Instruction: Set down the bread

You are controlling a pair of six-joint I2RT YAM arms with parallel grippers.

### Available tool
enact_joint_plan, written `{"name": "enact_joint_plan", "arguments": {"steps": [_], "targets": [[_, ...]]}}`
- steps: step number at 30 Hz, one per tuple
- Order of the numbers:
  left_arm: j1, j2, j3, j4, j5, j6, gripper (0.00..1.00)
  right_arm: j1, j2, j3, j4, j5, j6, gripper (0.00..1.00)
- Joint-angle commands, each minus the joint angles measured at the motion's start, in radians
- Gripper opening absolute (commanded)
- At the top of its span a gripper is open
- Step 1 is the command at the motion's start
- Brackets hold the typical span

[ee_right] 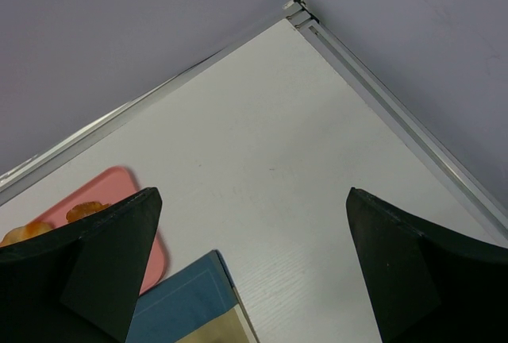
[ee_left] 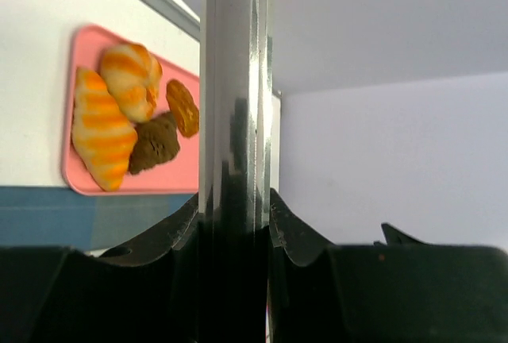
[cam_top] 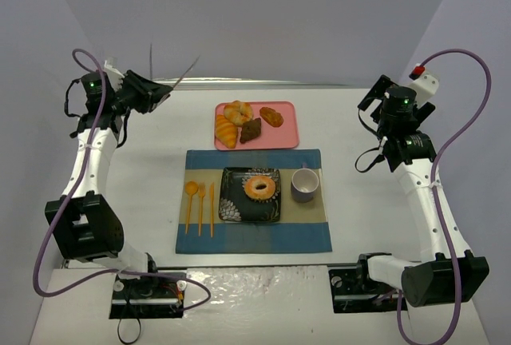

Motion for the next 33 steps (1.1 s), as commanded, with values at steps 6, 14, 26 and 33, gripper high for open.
{"name": "enact_joint_plan", "arguments": {"steps": [6,14,26,33], "targets": [[0.101,0.085,0.0,0.176,-0.052,-0.024,0.0,0.002,-0.015,0.011,0.072,-0.007,-0.013,1.0],[0.123,0.179,-0.072,0.183,-0.202,0.023,0.0,0.002,-0.007,0.007,0.072,-0.01,-0.015,1.0],[0.15,0.365,-0.138,0.178,-0.147,0.027,0.05,0.004,-0.01,0.005,0.074,-0.001,-0.016,1.0],[0.163,0.373,-0.129,-0.015,-0.185,0.108,0.61,0.004,-0.002,0.004,0.073,-0.009,-0.01,1.0]]}}
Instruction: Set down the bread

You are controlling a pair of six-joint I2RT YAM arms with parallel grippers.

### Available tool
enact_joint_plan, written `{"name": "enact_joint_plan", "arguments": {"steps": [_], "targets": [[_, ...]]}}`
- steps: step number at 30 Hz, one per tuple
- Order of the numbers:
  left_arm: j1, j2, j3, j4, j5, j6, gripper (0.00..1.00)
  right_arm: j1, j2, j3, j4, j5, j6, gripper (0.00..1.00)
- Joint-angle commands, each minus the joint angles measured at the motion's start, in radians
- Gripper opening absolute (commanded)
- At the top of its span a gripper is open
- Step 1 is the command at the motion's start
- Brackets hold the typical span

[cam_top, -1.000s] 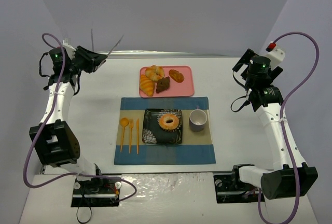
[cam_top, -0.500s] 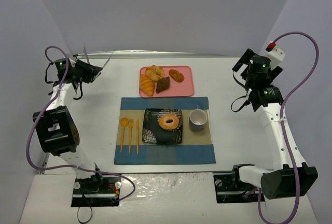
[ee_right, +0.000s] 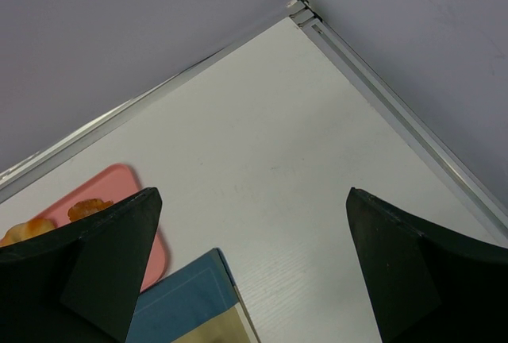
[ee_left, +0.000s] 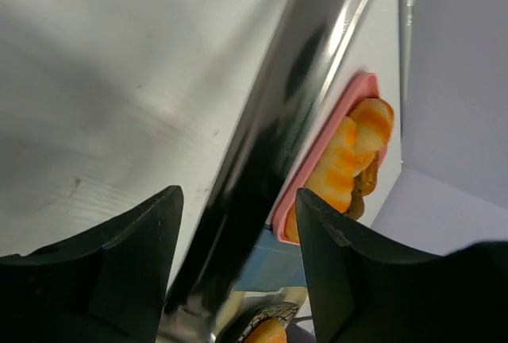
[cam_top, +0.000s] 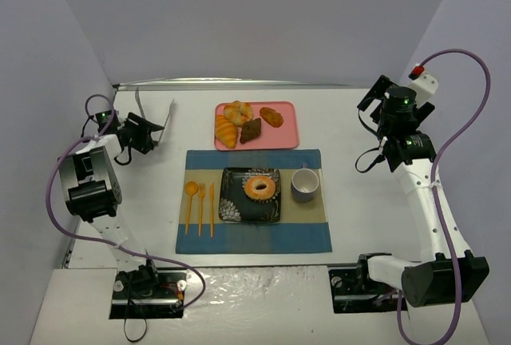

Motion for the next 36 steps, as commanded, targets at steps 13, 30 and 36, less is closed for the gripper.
{"name": "enact_joint_plan", "arguments": {"steps": [13,30,36], "targets": [[0.037,-0.115,0.091,-0.551,-0.185,0.201,0.91,0.005,-0.013,0.0,0.074,0.01,0.0,1.0],[-0.206,-0.682,0.248,-0.828,-0.827,0.394,0.97,0.002,0.013,0.04,-0.109,0.076,0.08,1.0],[-0.209,-0.801,0.194,-0.838,-0.858,0.421,0.97,0.002,-0.027,-0.005,-0.122,0.08,0.08,1.0]]}}
